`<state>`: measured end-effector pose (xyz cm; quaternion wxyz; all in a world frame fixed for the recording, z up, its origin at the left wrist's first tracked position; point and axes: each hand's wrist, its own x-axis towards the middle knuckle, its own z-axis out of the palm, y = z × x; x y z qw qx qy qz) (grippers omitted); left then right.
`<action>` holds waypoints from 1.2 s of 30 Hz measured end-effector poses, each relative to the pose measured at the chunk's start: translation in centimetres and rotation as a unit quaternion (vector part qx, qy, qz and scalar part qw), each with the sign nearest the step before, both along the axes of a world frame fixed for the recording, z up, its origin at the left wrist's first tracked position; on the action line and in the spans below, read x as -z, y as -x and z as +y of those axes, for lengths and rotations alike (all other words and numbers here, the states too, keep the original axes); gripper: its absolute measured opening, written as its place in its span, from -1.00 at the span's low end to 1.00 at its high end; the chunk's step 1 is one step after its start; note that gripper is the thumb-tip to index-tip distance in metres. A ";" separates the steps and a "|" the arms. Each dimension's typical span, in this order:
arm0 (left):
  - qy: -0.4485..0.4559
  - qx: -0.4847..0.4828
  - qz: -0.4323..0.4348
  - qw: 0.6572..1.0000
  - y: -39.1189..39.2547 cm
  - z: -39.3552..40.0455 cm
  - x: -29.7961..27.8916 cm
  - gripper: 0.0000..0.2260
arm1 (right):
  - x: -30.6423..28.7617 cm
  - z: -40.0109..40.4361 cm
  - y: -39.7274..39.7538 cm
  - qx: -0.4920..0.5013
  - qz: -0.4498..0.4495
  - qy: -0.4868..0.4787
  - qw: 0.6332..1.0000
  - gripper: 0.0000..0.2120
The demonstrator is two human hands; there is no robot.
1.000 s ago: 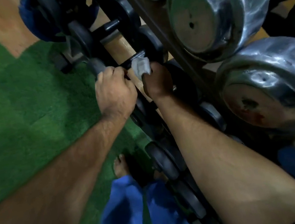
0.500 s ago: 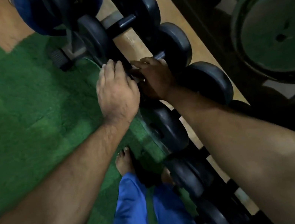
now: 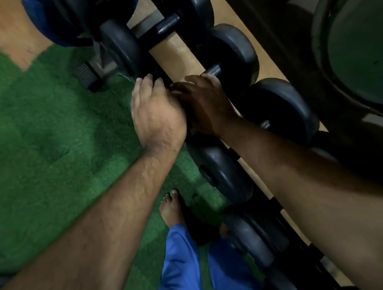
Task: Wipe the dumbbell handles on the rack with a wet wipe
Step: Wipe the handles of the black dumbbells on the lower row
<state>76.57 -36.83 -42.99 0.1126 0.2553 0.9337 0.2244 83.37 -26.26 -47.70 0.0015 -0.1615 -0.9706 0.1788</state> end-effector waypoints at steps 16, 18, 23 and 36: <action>0.044 0.045 0.040 0.997 0.5 -0.5 -0.1 -0.62 | 0.4 1.5 -0.7 0.144 -0.020 -0.007 0.989 -0.63; 0.055 0.051 0.047 0.996 0.6 -0.5 -0.2 -0.59 | 0.4 0.0 0.0 0.109 -0.067 -0.007 0.992 -0.62; 0.022 0.031 0.012 0.999 0.8 -1.2 -0.1 -0.50 | -0.6 0.7 -0.9 0.119 -0.051 -0.022 0.991 -0.66; -0.061 0.050 -0.060 0.995 1.1 -2.8 0.9 -0.49 | -0.3 2.9 -1.4 0.200 -0.031 0.129 0.971 -0.66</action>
